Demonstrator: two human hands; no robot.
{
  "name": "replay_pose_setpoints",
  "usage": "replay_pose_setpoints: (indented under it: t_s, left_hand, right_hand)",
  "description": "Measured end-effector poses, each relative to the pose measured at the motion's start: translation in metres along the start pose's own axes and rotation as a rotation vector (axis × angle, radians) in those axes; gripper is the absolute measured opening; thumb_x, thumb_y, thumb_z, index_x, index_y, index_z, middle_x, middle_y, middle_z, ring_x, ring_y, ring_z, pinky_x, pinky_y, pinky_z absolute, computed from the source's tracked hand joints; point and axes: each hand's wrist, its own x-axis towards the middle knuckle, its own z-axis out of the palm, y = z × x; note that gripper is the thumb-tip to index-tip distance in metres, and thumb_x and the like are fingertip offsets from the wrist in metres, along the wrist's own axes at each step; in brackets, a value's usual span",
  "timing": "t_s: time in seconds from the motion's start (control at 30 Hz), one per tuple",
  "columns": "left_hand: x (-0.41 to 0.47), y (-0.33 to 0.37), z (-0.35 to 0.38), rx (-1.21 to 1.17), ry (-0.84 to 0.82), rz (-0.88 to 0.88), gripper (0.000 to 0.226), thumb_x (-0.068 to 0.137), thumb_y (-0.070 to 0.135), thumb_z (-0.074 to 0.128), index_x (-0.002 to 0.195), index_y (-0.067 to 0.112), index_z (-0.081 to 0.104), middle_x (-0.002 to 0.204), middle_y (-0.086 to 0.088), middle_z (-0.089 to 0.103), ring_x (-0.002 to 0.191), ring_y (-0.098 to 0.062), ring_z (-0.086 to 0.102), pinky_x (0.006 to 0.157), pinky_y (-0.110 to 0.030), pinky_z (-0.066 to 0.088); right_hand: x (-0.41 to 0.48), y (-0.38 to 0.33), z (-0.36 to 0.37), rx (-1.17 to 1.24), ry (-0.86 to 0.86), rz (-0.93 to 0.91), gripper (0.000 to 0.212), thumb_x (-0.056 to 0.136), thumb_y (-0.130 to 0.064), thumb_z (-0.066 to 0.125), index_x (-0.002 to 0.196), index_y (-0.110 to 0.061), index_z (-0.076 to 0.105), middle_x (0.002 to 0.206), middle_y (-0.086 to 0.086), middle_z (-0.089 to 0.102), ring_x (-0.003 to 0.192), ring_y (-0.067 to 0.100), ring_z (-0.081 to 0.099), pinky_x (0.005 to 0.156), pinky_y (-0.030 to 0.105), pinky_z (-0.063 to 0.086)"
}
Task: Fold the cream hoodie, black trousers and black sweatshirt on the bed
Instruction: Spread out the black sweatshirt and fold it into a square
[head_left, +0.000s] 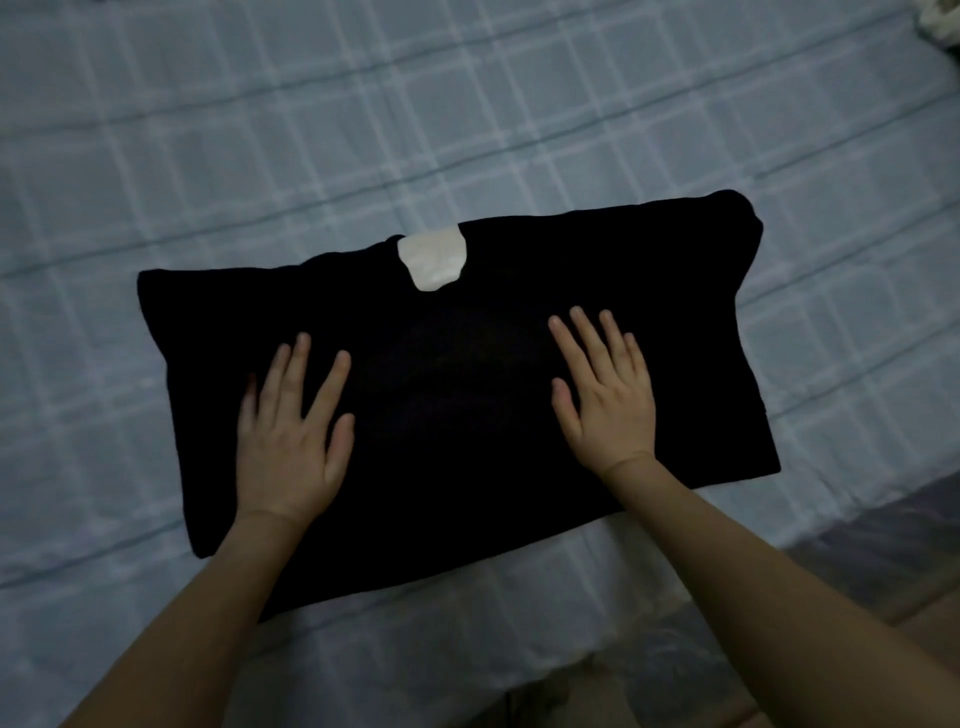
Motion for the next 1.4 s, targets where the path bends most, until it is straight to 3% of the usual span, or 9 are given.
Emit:
replay_pose_setpoints:
  t_s: [0.23, 0.4, 0.5, 0.57, 0.63, 0.77, 1.0, 1.13, 1.4]
  left_hand:
    - [0.001, 0.007, -0.012, -0.008, -0.002, -0.009, 0.06, 0.095, 0.038, 0.031, 0.152, 0.02, 0.032, 0.16, -0.017, 0.02, 0.147, -0.034, 0.02, 0.113, -0.056, 0.02]
    - [0.018, 0.076, -0.04, -0.052, 0.099, -0.288, 0.057, 0.089, 0.034, 0.037, 0.14, 0.01, 0.046, 0.153, -0.024, 0.032, 0.14, -0.039, 0.03, 0.118, -0.054, 0.014]
    - [0.05, 0.151, -0.051, -0.052, 0.173, -0.133, 0.058, 0.089, 0.031, 0.042, 0.143, 0.01, 0.045, 0.154, -0.02, 0.033, 0.14, -0.039, 0.032, 0.117, -0.054, 0.015]
    - [0.078, 0.192, -0.047, 0.013, 0.152, 0.044, 0.059, 0.092, 0.033, 0.042, 0.148, 0.017, 0.039, 0.157, -0.011, 0.031, 0.144, -0.033, 0.029, 0.116, -0.056, 0.015]
    - [0.111, 0.218, -0.033, 0.07, 0.102, 0.11, 0.057, 0.097, 0.039, 0.036, 0.152, 0.024, 0.033, 0.16, -0.006, 0.027, 0.148, -0.03, 0.022, 0.118, -0.057, 0.01]
    - [0.153, 0.232, 0.008, 0.131, 0.029, 0.12, 0.056, 0.099, 0.051, 0.024, 0.153, 0.035, 0.025, 0.163, -0.004, 0.017, 0.15, -0.03, 0.013, 0.117, -0.061, 0.003]
    - [0.153, 0.231, 0.005, 0.078, 0.011, 0.116, 0.057, 0.098, 0.051, 0.022, 0.153, 0.034, 0.023, 0.163, -0.005, 0.015, 0.15, -0.029, 0.012, 0.118, -0.056, 0.003]
    - [0.105, 0.228, 0.005, 0.069, 0.094, 0.127, 0.058, 0.098, 0.049, 0.03, 0.153, 0.031, 0.028, 0.162, -0.007, 0.022, 0.149, -0.029, 0.016, 0.118, -0.056, 0.004]
    - [0.076, 0.23, 0.016, 0.078, -0.034, 0.17, 0.06, 0.098, 0.048, 0.03, 0.155, 0.03, 0.022, 0.163, -0.006, 0.015, 0.151, -0.027, 0.011, 0.12, -0.055, 0.004]
  right_hand:
    - [-0.003, 0.001, 0.001, 0.046, 0.043, -0.009, 0.062, 0.096, -0.036, 0.042, 0.155, -0.027, 0.026, 0.161, -0.001, 0.028, 0.15, 0.024, 0.02, 0.123, 0.039, 0.011]
    - [-0.002, 0.004, -0.016, 0.213, 0.011, -0.065, 0.058, 0.098, -0.031, 0.044, 0.154, -0.023, 0.031, 0.16, 0.0, 0.03, 0.151, 0.022, 0.018, 0.124, 0.04, 0.012]
    - [0.005, 0.02, -0.041, 0.349, 0.039, -0.098, 0.061, 0.093, -0.021, 0.05, 0.152, -0.018, 0.036, 0.158, 0.004, 0.034, 0.149, 0.023, 0.024, 0.122, 0.04, 0.019]
    - [0.031, 0.039, -0.053, 0.252, 0.155, -0.1, 0.062, 0.09, -0.025, 0.048, 0.152, -0.02, 0.037, 0.158, 0.004, 0.036, 0.148, 0.026, 0.027, 0.12, 0.044, 0.019]
    - [0.066, 0.062, -0.054, 0.167, 0.181, -0.012, 0.06, 0.093, -0.033, 0.041, 0.153, -0.025, 0.034, 0.159, 0.001, 0.034, 0.149, 0.027, 0.024, 0.119, 0.049, 0.015]
    - [0.092, 0.106, -0.016, 0.21, 0.018, 0.113, 0.056, 0.101, -0.042, 0.032, 0.156, -0.032, 0.023, 0.162, -0.005, 0.027, 0.152, 0.019, 0.014, 0.123, 0.046, 0.009]
    - [0.087, 0.105, -0.022, 0.221, 0.036, 0.088, 0.059, 0.099, -0.046, 0.024, 0.156, -0.03, 0.022, 0.163, -0.002, 0.024, 0.152, 0.021, 0.014, 0.123, 0.046, 0.009]
    - [0.03, 0.091, -0.026, 0.185, 0.088, 0.034, 0.058, 0.099, -0.048, 0.03, 0.155, -0.035, 0.024, 0.162, -0.003, 0.025, 0.151, 0.025, 0.016, 0.121, 0.049, 0.008]
    - [0.005, 0.101, -0.016, 0.276, -0.023, 0.127, 0.059, 0.097, -0.043, 0.031, 0.155, -0.032, 0.026, 0.162, -0.006, 0.024, 0.152, 0.021, 0.013, 0.122, 0.048, 0.009]
